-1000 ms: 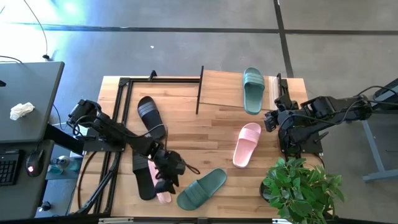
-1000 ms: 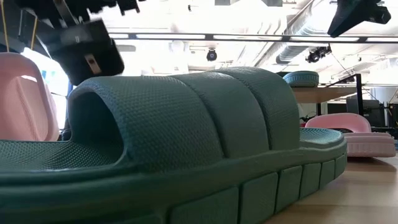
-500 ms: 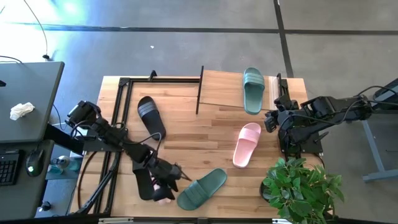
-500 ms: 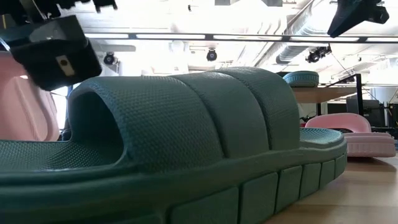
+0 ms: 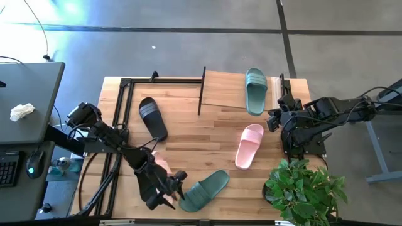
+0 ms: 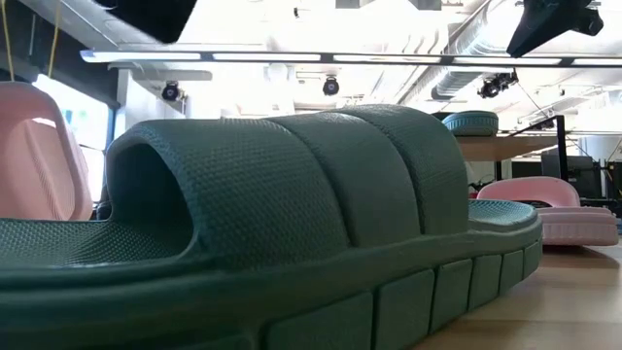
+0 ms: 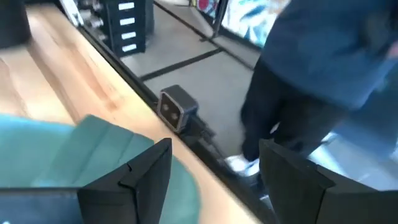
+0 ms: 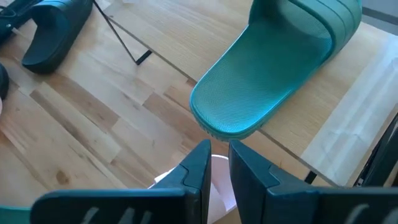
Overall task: Pick and place slides into the shelf
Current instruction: Put the blue slides on the shelf
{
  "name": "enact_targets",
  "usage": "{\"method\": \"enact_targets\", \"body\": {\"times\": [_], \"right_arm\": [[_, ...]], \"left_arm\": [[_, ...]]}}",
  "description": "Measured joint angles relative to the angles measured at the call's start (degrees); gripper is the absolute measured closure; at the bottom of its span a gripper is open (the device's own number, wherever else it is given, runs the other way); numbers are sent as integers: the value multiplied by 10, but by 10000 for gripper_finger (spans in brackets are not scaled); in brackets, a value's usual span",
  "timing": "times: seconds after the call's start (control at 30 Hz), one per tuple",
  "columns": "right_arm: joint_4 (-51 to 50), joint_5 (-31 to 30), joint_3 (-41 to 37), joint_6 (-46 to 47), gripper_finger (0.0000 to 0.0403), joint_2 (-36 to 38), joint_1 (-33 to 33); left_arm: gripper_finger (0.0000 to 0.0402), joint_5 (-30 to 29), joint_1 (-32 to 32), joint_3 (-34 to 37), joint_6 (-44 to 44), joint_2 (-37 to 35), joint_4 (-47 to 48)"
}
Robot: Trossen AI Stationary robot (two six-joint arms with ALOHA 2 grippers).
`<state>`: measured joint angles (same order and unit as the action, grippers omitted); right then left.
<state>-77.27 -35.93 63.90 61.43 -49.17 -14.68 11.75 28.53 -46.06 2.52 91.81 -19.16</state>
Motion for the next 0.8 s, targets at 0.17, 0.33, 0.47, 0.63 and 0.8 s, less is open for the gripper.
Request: {"method": "enact_targets", "body": {"times": [0.17,0.33,0.47,0.63,0.8], "right_arm": [[7,6,0,0,359,0,0],[13,1,0,0,359,0,0],[15,-8,0,0,359,0,0],[15,-15,0,0,359,0,0],[15,-17,0,0,359,-1,0]], "left_arm": [[176,-44,20,-9,-118,0,48],[176,-118,44,-39,-238,0,185],[176,-205,61,-54,-312,0,211],[176,-298,64,-55,-357,3,209],[176,-270,66,-62,-394,49,182]]}}
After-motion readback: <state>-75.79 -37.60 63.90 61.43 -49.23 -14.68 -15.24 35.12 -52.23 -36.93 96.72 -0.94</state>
